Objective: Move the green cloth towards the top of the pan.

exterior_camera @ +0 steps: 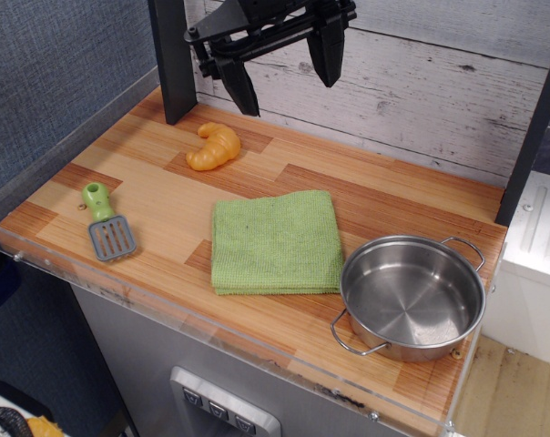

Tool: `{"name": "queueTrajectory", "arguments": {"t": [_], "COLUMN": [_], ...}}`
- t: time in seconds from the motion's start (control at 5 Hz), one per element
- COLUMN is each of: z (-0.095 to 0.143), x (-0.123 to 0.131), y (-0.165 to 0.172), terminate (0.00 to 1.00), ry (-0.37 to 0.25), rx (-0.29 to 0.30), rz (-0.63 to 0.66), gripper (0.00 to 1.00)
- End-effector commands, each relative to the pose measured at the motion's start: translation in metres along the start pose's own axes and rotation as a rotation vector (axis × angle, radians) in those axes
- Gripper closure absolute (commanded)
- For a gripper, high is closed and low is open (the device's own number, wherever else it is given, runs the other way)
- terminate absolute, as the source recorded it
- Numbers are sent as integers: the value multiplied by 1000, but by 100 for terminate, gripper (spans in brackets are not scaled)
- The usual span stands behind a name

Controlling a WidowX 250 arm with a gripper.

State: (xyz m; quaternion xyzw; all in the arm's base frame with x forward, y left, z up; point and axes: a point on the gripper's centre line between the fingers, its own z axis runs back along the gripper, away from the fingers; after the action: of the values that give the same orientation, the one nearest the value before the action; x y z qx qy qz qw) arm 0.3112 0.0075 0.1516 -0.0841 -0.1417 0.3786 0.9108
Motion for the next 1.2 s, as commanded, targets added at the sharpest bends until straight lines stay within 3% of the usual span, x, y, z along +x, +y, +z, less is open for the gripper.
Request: {"name": "queueTrajectory", "arguments": {"t": [0.0,0.4,0.6,1.0], "z": [0,-38,-50,-77], "x": [0,-12,-13,-13], "y": [0,43,56,55], "terminate": [0,0,0,0], "ry": [0,8,-9,6], "rx": [0,47,33,85], "rz": [0,-45,-37,-57], "gripper": [0,0,0,0]}}
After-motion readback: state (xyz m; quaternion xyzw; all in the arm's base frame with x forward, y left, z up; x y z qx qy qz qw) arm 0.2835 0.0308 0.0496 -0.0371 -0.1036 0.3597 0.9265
